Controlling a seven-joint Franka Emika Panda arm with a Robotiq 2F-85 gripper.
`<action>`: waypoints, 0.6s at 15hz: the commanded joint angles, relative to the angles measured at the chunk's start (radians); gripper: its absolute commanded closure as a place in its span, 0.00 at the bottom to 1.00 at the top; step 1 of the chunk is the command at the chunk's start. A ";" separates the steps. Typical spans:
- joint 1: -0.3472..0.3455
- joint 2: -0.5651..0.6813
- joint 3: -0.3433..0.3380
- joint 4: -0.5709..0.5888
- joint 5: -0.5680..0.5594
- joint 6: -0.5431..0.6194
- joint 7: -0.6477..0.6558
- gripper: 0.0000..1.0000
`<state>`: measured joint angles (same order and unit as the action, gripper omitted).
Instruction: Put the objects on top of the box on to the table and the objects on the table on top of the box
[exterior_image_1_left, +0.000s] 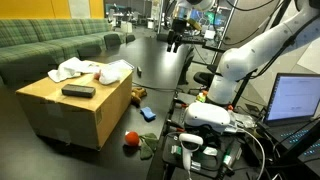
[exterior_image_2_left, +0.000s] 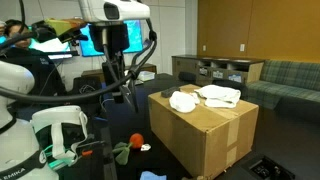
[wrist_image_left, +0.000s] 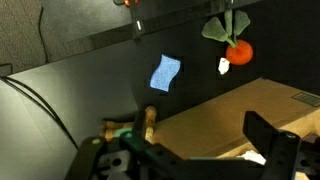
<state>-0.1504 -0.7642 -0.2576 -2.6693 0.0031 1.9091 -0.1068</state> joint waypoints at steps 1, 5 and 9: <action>-0.015 0.003 0.013 0.005 0.010 -0.002 -0.009 0.00; -0.006 0.015 0.030 0.013 0.010 0.034 0.005 0.00; 0.049 0.089 0.085 0.051 0.038 0.115 0.015 0.00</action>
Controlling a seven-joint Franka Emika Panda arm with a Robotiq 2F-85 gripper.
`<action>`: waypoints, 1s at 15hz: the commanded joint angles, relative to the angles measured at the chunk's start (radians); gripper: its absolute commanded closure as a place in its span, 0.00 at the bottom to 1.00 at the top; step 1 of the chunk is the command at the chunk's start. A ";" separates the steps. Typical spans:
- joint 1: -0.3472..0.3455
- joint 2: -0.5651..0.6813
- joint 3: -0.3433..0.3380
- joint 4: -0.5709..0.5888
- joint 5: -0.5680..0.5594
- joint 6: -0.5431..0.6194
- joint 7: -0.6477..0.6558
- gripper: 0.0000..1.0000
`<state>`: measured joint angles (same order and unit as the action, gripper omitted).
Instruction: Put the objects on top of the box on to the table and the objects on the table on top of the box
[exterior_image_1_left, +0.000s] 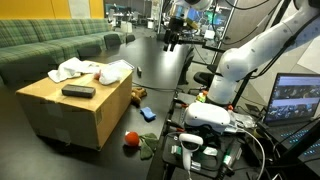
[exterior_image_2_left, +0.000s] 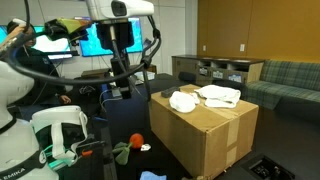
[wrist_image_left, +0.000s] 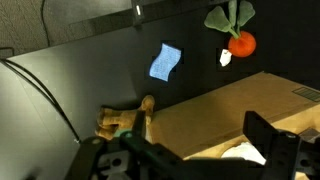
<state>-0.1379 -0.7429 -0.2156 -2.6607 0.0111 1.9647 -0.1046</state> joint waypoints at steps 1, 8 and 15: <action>0.058 0.104 0.063 0.060 0.044 0.089 0.019 0.00; 0.168 0.364 0.194 0.193 0.075 0.257 0.075 0.00; 0.206 0.620 0.291 0.348 0.030 0.362 0.147 0.00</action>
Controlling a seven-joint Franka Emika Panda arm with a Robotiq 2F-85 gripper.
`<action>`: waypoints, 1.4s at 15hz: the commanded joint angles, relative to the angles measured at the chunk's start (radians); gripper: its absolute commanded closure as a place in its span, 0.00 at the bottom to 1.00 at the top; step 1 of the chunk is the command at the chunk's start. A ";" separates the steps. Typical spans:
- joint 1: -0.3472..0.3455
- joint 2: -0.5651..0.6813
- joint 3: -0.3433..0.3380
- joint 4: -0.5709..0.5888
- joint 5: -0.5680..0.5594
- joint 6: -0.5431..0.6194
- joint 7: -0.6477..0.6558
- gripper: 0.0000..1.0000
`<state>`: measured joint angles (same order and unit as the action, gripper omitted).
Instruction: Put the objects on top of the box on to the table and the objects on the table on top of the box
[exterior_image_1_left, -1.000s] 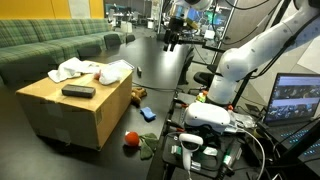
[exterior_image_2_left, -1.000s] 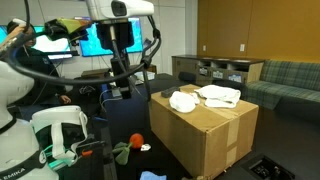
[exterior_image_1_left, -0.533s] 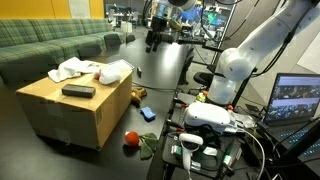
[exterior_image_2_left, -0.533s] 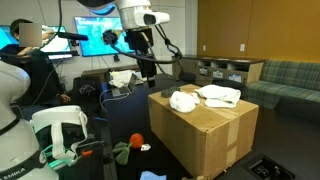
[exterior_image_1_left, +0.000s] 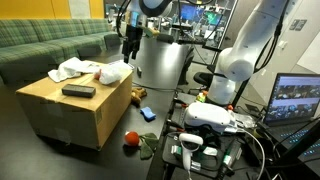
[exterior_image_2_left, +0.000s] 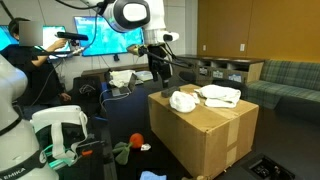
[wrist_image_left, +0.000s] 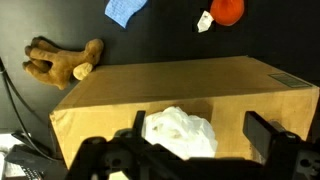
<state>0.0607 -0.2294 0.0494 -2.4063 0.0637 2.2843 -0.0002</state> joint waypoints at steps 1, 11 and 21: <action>0.011 0.138 0.031 0.116 -0.025 0.056 0.043 0.00; 0.039 0.381 0.042 0.267 -0.115 0.223 0.051 0.00; 0.045 0.537 -0.015 0.301 -0.231 0.376 0.062 0.00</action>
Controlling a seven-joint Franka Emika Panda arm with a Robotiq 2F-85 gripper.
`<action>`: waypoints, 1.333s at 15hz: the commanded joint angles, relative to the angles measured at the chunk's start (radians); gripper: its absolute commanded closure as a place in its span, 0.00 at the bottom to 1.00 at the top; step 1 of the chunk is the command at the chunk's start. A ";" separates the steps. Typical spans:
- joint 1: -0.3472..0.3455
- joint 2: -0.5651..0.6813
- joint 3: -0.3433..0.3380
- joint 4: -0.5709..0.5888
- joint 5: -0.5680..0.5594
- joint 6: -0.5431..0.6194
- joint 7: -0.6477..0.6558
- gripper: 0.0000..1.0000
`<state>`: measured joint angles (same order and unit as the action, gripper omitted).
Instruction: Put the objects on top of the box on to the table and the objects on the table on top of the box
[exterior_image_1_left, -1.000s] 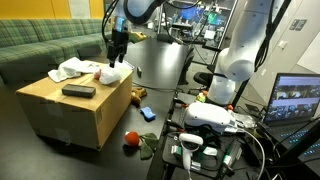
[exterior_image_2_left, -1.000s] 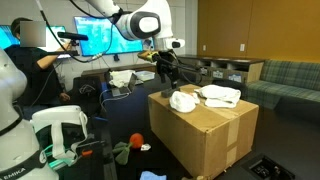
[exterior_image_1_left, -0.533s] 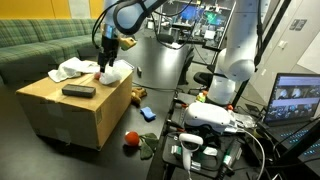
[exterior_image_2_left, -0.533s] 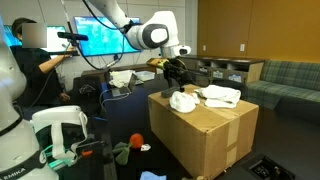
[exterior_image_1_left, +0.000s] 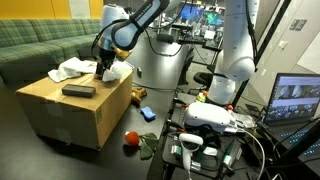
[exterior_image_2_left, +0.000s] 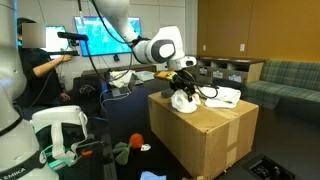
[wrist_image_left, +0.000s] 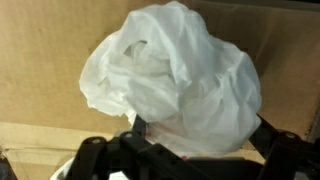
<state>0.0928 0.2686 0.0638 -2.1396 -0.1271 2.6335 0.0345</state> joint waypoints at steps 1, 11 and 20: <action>0.013 0.045 -0.036 0.036 -0.047 0.028 0.028 0.00; -0.020 -0.059 -0.015 -0.027 0.018 -0.059 -0.059 0.80; -0.110 -0.376 -0.063 -0.248 0.220 -0.087 -0.205 0.97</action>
<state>0.0152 0.0305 0.0303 -2.2761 0.0337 2.5473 -0.1194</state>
